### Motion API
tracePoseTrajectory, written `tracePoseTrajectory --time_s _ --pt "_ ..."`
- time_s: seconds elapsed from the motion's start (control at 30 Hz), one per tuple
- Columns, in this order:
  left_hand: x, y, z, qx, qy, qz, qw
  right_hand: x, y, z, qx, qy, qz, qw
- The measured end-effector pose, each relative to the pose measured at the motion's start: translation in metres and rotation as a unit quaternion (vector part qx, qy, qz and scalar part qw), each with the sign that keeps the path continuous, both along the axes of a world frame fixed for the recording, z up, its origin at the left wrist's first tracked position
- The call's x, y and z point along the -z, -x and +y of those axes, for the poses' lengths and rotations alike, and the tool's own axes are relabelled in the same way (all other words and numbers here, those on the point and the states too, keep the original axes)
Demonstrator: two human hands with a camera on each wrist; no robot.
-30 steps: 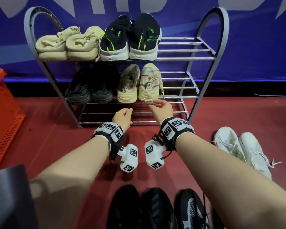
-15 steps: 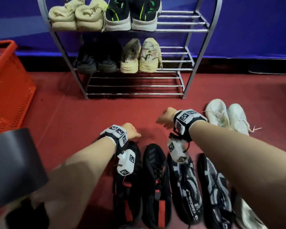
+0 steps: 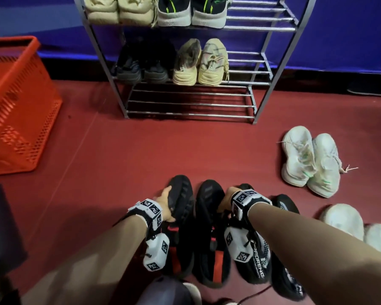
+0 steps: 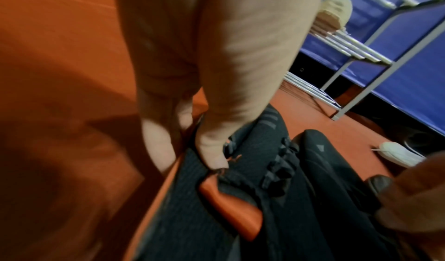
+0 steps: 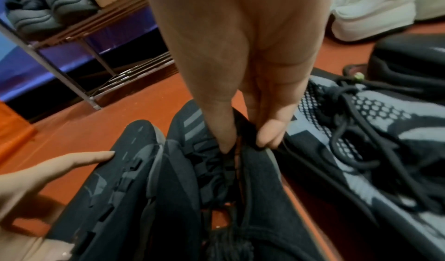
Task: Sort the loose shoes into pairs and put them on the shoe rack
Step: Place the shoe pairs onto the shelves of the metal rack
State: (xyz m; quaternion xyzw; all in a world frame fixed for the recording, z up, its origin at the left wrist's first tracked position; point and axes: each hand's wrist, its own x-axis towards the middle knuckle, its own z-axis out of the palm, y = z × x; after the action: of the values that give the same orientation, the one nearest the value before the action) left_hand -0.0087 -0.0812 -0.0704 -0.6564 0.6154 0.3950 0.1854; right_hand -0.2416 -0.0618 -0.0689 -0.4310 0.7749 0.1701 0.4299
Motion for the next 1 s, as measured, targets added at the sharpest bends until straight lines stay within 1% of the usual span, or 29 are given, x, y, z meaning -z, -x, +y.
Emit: tracePoseTrajectory --time_s 0.07,0.17,0.23,0.3,0.33,0.37,0.43,0.5,0.53,0.6,0.73,0.8,0.87,1.0 --pt "0.001 -0.002 -0.001 0.001 -0.003 0.023 1.0 -0.003 0.001 0.003 0.008 0.008 0.017 1.0" --pt "-0.001 -0.004 -0.004 -0.003 -0.018 0.032 0.999 0.01 0.003 0.011 0.036 0.013 -0.012 0.999" --pt "-0.001 -0.006 -0.006 -0.005 -0.028 0.031 0.999 0.013 0.002 0.011 0.055 0.037 -0.023 0.998" --pt "-0.002 -0.007 -0.007 -0.013 -0.025 0.039 0.999 0.027 0.006 0.006 0.048 0.04 -0.024 0.998" --pt "-0.002 -0.008 -0.008 -0.019 -0.021 0.044 0.999 0.018 0.002 0.005 0.025 0.042 -0.005 0.999" --pt "-0.002 -0.009 -0.008 -0.025 -0.017 0.05 0.998 0.016 0.0 0.004 0.018 0.038 0.004 0.999" --pt "-0.002 -0.01 -0.008 -0.029 -0.009 0.056 0.998 0.013 -0.002 0.005 0.012 0.018 -0.009 1.0" --pt "-0.001 -0.012 -0.011 -0.039 0.006 0.06 0.997 0.021 0.0 0.005 -0.001 0.006 -0.016 1.0" --pt "0.0 -0.013 -0.013 -0.051 0.014 0.061 0.997 0.017 -0.002 0.006 -0.012 0.009 -0.009 1.0" --pt "0.0 -0.015 -0.018 -0.076 0.031 0.067 0.994 0.009 -0.002 0.001 -0.006 0.041 0.006 0.999" --pt "0.001 -0.015 -0.032 -0.108 0.093 0.086 0.986 -0.018 -0.007 -0.021 0.004 0.122 0.027 0.992" --pt "0.005 -0.014 -0.039 -0.141 0.117 0.103 0.978 -0.023 -0.009 -0.035 0.01 0.138 0.034 0.99" --pt "0.009 -0.013 -0.045 -0.169 0.137 0.124 0.968 -0.024 -0.01 -0.045 0.023 0.147 0.039 0.988" --pt "0.014 -0.013 -0.054 -0.194 0.177 0.151 0.953 -0.023 -0.008 -0.055 0.069 0.163 0.052 0.983"
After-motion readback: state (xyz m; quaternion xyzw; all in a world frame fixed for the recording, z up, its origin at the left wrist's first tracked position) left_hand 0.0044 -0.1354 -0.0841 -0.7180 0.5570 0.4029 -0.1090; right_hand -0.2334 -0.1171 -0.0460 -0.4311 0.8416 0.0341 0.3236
